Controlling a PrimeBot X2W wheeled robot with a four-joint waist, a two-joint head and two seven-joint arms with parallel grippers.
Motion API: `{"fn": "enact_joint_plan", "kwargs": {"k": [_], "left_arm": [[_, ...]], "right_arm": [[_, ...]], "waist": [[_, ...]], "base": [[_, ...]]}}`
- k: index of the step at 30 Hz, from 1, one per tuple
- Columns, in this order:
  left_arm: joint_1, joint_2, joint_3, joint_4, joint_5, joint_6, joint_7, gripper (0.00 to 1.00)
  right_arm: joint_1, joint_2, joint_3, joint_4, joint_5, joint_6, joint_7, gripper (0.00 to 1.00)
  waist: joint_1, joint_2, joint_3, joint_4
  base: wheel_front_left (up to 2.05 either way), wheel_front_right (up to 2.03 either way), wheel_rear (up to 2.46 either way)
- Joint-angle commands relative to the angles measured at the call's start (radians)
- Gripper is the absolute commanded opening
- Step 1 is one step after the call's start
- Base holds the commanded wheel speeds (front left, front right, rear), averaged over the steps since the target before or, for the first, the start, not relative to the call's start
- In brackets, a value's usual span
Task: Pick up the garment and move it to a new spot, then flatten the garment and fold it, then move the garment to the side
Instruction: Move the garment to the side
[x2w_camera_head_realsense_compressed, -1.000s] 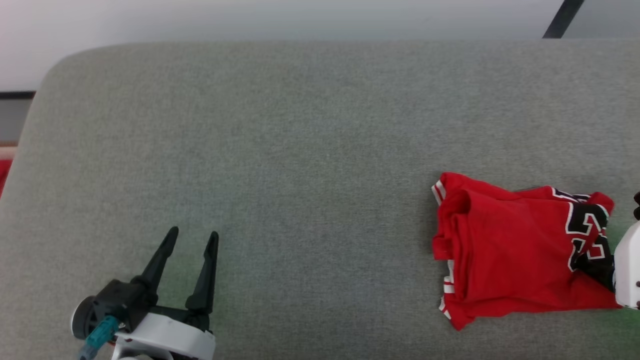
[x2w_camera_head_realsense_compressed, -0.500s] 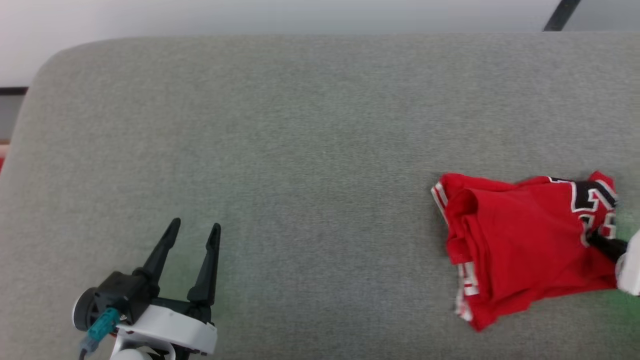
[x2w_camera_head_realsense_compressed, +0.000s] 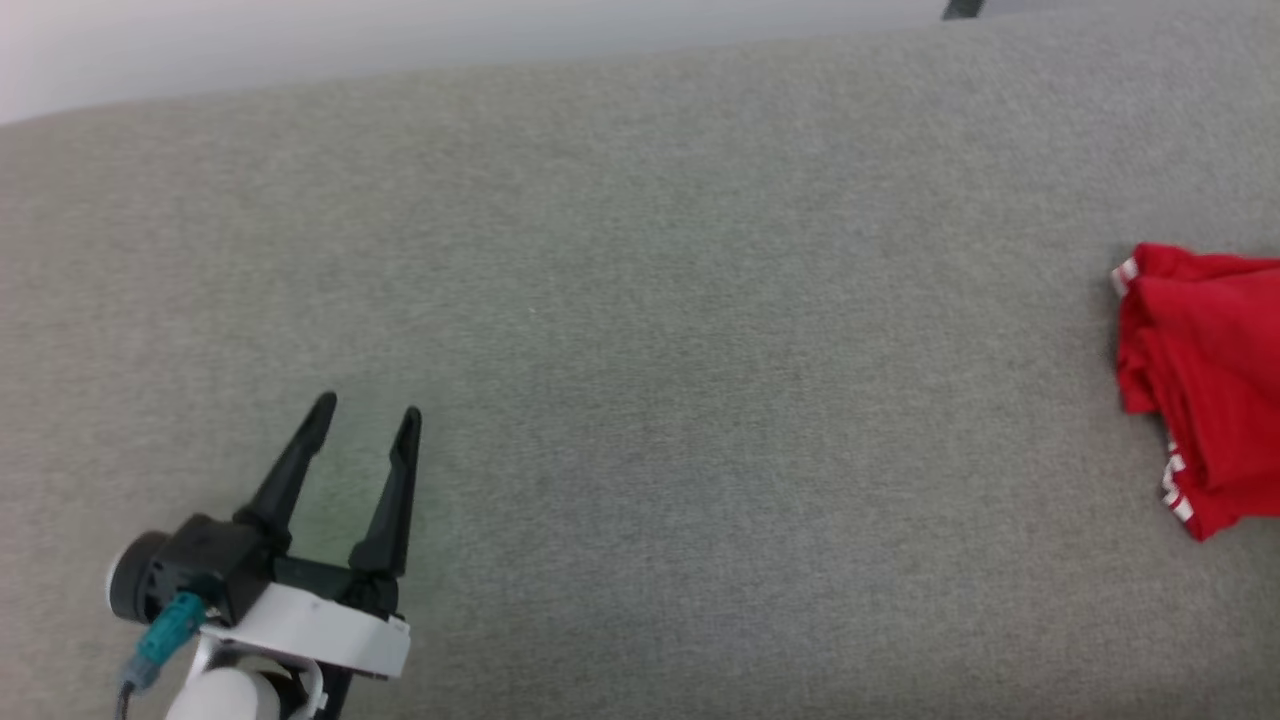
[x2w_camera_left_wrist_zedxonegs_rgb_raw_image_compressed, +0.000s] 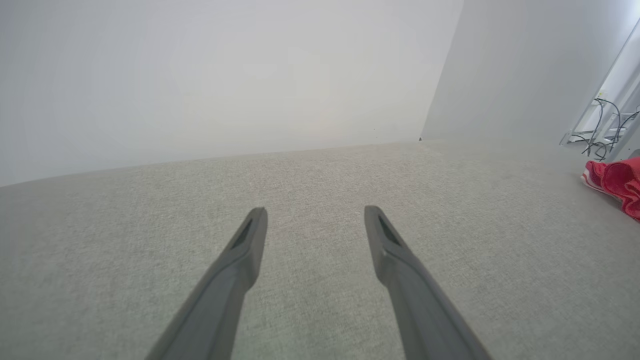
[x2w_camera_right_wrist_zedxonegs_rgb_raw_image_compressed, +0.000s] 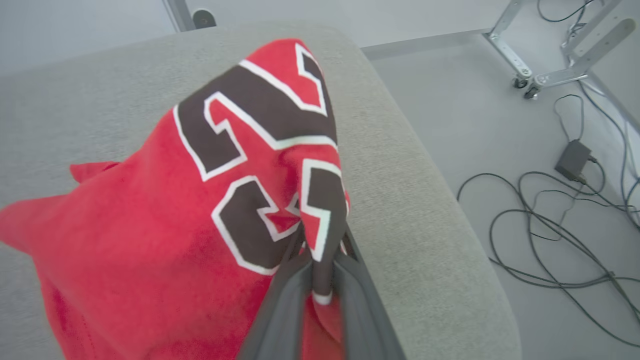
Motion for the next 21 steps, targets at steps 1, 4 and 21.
{"fn": "enact_joint_plan", "kwargs": {"k": [1, 4, 21], "left_arm": [[-0.017, 0.008, 0.0, -0.01, 0.003, -0.002, 0.001, 1.0], [-0.033, 0.02, -0.002, -0.028, 0.003, -0.002, 0.001, 1.0], [-0.09, 0.068, -0.019, -0.089, 0.003, -0.002, 0.005, 1.0]], "right_arm": [[-0.018, 0.0, -0.01, 0.018, -0.031, -0.002, -0.015, 0.0], [-0.054, 0.019, -0.016, 0.056, -0.084, -0.002, -0.04, 0.0], [-0.216, 0.116, -0.062, 0.312, -0.301, -0.002, -0.212, 0.0]], "waist": [[0.0, 0.0, 0.03, -0.033], [0.0, 0.0, 0.046, -0.047], [0.0, 0.0, 0.124, -0.076]], "base": [[0.0, 0.0, 0.0], [0.0, 0.0, 0.0], [0.0, 0.0, 0.0]]}}
